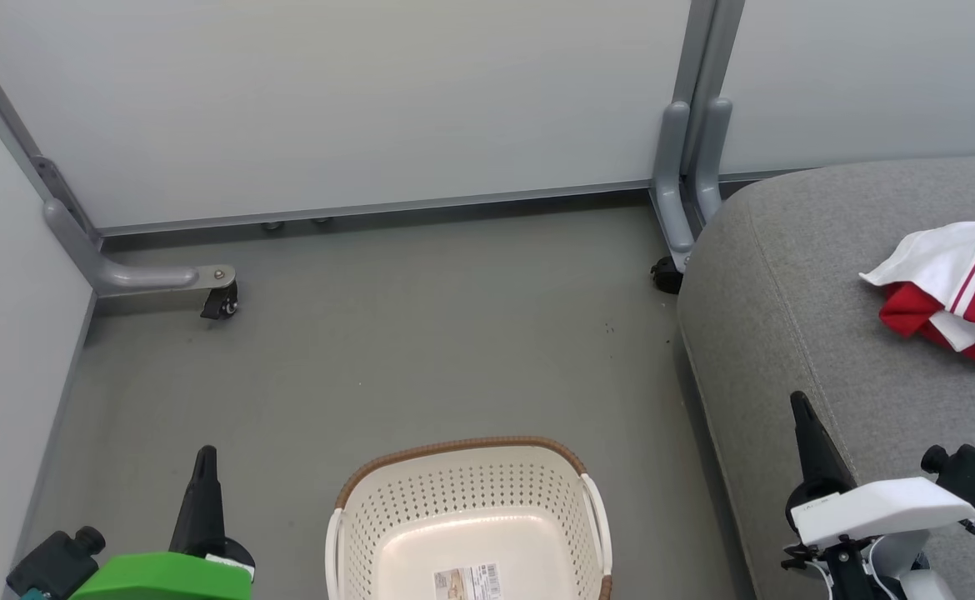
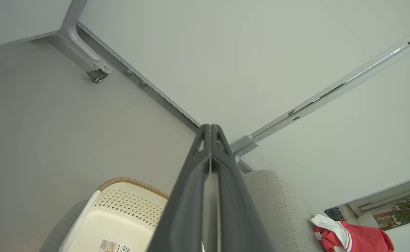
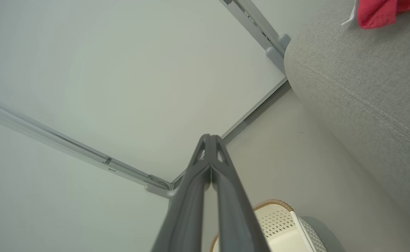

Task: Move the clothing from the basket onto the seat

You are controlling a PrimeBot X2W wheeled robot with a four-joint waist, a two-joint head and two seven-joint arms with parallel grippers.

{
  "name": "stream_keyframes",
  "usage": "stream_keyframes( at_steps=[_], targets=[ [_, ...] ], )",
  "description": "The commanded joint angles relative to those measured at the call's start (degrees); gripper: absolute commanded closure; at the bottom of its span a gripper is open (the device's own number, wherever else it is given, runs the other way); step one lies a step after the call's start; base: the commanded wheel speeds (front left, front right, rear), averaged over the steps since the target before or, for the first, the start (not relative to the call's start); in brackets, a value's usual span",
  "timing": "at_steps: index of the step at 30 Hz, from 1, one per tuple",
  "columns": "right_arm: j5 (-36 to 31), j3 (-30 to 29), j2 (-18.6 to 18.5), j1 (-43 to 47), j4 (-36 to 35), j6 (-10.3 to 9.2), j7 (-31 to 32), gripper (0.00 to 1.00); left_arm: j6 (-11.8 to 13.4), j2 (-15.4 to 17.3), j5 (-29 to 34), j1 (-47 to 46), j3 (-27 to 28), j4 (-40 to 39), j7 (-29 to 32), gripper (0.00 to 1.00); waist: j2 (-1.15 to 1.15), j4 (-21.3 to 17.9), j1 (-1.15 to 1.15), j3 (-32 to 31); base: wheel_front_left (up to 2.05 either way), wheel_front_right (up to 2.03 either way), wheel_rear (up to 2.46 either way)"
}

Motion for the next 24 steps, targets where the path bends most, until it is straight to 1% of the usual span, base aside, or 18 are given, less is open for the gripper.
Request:
stream_keyframes(
  at_steps=[1, 24],
  targets=[
    [2.0, -0.4, -0.4, -1.7, -0.3, -0.02, 0.5, 1.0, -0.4, 0.4, -2.0, -1.9, 0.4, -0.3, 0.3, 1.0, 0.0, 0.0, 0.0, 0.0, 0.0, 0.0, 0.0],
    [16.6, -2.5, -0.3, -3.6, 1.1, -0.02, 4.1, 1.0, -0.8, 0.5, -16.1, -4.8, 2.2, 1.2, 4.0, 1.0, 0.0, -0.2, 0.0, 0.7, 0.0, 0.0, 0.0]
  ],
)
